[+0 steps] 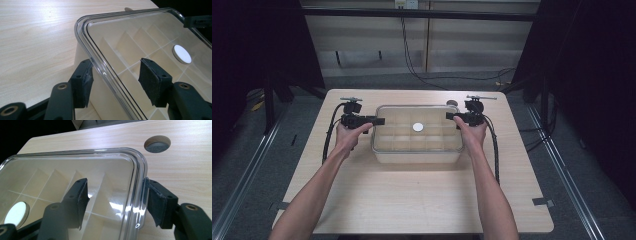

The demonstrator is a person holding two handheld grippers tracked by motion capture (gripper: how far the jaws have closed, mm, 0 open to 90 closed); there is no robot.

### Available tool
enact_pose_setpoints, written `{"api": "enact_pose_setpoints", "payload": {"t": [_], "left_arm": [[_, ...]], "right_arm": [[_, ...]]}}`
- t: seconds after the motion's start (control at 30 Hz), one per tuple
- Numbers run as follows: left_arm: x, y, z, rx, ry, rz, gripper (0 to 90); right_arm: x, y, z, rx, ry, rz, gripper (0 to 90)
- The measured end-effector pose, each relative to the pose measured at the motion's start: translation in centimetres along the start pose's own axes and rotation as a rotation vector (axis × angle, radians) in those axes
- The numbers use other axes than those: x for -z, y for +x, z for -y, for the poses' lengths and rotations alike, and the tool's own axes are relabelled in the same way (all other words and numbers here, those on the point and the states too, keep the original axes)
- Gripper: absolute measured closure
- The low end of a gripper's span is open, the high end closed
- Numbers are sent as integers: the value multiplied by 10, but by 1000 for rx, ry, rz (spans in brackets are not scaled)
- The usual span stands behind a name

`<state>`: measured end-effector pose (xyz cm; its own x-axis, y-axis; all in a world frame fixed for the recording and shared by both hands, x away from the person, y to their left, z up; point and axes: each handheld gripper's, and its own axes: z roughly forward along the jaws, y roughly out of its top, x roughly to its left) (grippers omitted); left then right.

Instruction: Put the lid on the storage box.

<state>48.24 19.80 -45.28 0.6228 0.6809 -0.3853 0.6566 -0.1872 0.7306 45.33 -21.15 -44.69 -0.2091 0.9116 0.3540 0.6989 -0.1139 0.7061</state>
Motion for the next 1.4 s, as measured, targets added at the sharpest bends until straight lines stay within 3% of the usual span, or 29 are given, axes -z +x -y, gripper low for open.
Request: {"api": "enact_pose_setpoints", "payload": {"t": [0.33, 0.6, 0.7, 1.03, 1.4], "left_arm": [[1, -4, 1, -20, 8, -32, 417], [13, 2, 7, 13, -2, -66, 367], [17, 0, 10, 5, -5, -75, 355], [32, -14, 18, -31, -22, -84, 316], [50, -28, 31, -78, -43, -84, 351]], "right_arm": [[-3, -2, 1, 1, 25, -11, 343], [0, -4, 4, 12, 13, -16, 340], [4, -5, 6, 16, 10, -20, 335], [34, -2, 9, 91, -39, -6, 315], [65, 6, 23, 145, -66, -60, 331]]}}
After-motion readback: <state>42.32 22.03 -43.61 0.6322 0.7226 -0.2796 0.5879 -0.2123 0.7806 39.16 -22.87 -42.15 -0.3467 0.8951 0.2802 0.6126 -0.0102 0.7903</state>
